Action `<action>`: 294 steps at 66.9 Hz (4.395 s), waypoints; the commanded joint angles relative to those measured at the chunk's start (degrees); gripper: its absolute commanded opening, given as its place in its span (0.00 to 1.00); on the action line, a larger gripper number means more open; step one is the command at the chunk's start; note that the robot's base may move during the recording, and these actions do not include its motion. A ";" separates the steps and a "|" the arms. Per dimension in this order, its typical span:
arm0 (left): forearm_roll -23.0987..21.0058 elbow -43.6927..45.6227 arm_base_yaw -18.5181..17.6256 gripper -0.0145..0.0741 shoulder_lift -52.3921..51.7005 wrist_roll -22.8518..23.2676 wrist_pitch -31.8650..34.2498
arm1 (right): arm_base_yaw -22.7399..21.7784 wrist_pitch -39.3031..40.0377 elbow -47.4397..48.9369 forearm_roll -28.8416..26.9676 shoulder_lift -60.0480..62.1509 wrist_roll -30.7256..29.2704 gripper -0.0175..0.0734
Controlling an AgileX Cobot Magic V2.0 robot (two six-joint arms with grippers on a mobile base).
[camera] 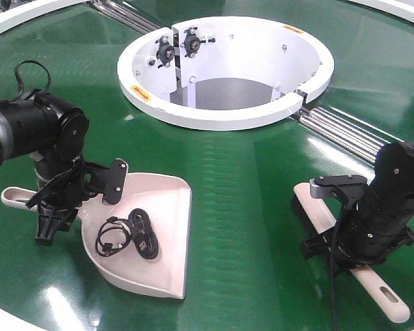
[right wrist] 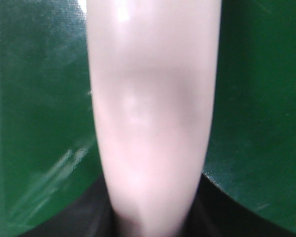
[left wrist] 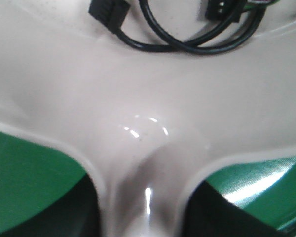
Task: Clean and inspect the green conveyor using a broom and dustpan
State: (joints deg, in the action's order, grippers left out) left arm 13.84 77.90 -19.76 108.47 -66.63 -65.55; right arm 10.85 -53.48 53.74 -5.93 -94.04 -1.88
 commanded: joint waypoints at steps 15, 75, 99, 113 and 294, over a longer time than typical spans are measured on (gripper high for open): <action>-5.53 1.45 -0.55 0.24 -2.55 -0.53 -2.11 | -0.35 0.41 1.24 0.21 1.65 -0.63 0.45; -5.52 1.45 -0.55 0.87 -3.87 18.85 -2.43 | -0.35 -0.23 1.24 1.28 5.43 -1.44 0.69; -10.43 1.45 -0.55 0.84 -12.99 18.90 -5.74 | -0.35 -0.65 1.24 1.28 13.10 -1.44 0.85; -12.27 1.40 -0.55 0.79 -20.74 18.93 -5.70 | -0.35 -0.47 1.24 0.87 23.09 -1.91 0.84; -13.01 -62.83 -0.55 0.15 -96.24 60.78 48.47 | -0.35 34.69 -40.52 -11.60 92.58 -7.23 0.18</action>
State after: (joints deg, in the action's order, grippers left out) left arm 1.20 13.76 -19.87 11.71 -6.44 -21.90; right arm 10.85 -23.17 11.71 -17.04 -0.77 -8.99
